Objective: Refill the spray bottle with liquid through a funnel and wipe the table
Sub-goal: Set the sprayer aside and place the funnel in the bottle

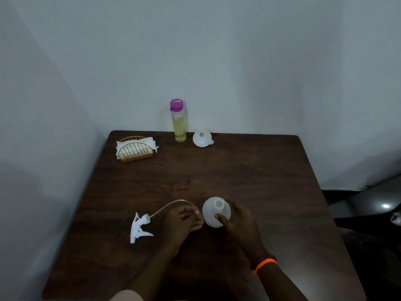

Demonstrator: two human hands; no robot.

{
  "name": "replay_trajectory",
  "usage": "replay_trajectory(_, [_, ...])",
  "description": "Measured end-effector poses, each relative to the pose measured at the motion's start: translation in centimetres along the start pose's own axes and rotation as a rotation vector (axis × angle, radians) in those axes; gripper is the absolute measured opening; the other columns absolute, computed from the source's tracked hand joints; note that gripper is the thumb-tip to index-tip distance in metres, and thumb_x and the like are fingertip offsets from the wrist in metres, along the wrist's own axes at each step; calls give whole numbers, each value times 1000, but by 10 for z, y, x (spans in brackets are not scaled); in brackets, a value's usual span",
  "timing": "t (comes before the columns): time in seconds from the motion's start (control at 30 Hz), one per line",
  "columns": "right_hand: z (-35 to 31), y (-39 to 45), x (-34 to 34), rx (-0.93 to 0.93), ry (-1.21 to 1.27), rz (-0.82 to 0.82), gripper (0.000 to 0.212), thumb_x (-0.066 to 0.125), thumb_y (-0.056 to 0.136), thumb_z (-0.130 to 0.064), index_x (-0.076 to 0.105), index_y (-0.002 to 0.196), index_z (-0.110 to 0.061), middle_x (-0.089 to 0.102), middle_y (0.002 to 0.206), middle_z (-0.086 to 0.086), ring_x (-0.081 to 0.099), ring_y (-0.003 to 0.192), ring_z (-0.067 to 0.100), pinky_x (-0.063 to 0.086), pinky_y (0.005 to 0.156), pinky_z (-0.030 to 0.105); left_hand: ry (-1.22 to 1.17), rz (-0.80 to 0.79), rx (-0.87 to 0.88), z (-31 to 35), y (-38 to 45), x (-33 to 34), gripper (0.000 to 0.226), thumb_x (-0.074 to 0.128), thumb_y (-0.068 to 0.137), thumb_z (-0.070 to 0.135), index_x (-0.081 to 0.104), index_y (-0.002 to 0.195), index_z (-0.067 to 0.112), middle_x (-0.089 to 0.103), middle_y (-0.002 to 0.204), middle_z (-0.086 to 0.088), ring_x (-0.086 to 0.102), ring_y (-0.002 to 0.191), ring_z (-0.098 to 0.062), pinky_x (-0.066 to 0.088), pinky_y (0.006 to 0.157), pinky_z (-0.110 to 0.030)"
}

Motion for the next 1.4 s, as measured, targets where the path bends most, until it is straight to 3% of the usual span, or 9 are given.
replay_trajectory(0.13, [2, 7, -12, -4, 23, -86, 64, 85, 77, -32, 49, 129, -40, 50, 111, -36, 50, 98, -19, 42, 72, -2, 314, 5, 175, 20, 17, 14, 19, 70, 92, 10, 73, 109, 15, 79, 98, -3, 76, 93, -20, 62, 88, -43])
replay_trajectory(0.3, [10, 20, -12, -1, -58, -205, 54, 82, 78, -38, 58, 126, -37, 61, 120, -24, 59, 114, -2, 46, 86, 9, 647, 4, 246, 30, 16, 35, 25, 64, 96, 21, 70, 118, 12, 73, 116, -9, 68, 112, -29, 54, 99, -41])
replay_trajectory(0.47, [19, 18, -11, -18, -10, -253, 50, 82, 79, -27, 58, 122, -37, 56, 121, -28, 48, 108, -27, 39, 87, -1, 738, 26, 297, 25, 5, 41, 28, 62, 98, 14, 69, 124, 19, 69, 128, 0, 61, 117, -10, 36, 86, -5])
replay_trajectory(0.6, [23, 20, -16, -44, -13, -310, 66, 84, 76, -31, 53, 134, -31, 54, 134, -20, 47, 119, -19, 37, 92, -2, 743, 17, 312, 29, 6, 37, 23, 64, 96, 9, 73, 117, 9, 73, 110, -2, 67, 104, -16, 38, 81, 4])
replay_trajectory(0.73, [16, 38, -39, -112, -115, -450, 72, 81, 81, -24, 42, 141, -37, 42, 138, -27, 35, 120, -31, 34, 97, -1, 652, 60, 264, 37, 29, 26, 28, 68, 93, 12, 73, 117, 25, 74, 118, 6, 69, 108, -10, 56, 96, -27])
replay_trajectory(0.93, [-2, 122, -58, -24, -240, -397, 72, 77, 86, -26, 41, 148, -25, 43, 151, 3, 45, 136, 20, 42, 110, 36, 615, 224, 303, 89, 94, 17, 23, 68, 94, 18, 73, 116, 18, 75, 113, 0, 70, 103, -14, 58, 92, -36])
replay_trajectory(1.1, [-32, 213, -27, -127, -284, -210, 55, 77, 85, -24, 58, 136, -14, 59, 139, 5, 55, 127, 22, 41, 105, 31, 580, 352, 355, 142, 161, 9, 31, 68, 92, 8, 69, 122, 7, 73, 118, -5, 67, 107, -12, 46, 97, -21])
replay_trajectory(1.2, [-43, 266, -6, -178, -302, -80, 40, 76, 84, -19, 68, 122, -6, 70, 121, 13, 65, 112, 27, 45, 95, 28, 608, 317, 364, 155, 200, 18, 33, 71, 91, 12, 69, 123, 5, 75, 115, -11, 70, 107, -20, 51, 102, -30])
replay_trajectory(1.4, [-31, 332, 30, -144, -331, -82, 34, 66, 89, -14, 65, 118, 3, 68, 118, 22, 62, 112, 37, 48, 96, 39, 657, 320, 460, 161, 250, 47, 22, 59, 98, 11, 73, 112, 1, 75, 110, -18, 68, 107, -34, 44, 86, -27])
Point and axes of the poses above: each hand's wrist, its own y-axis towards the middle knuckle, its own x-axis out of the palm, z = x × y, the point moved 4 cm from there along y, towards the middle knuckle
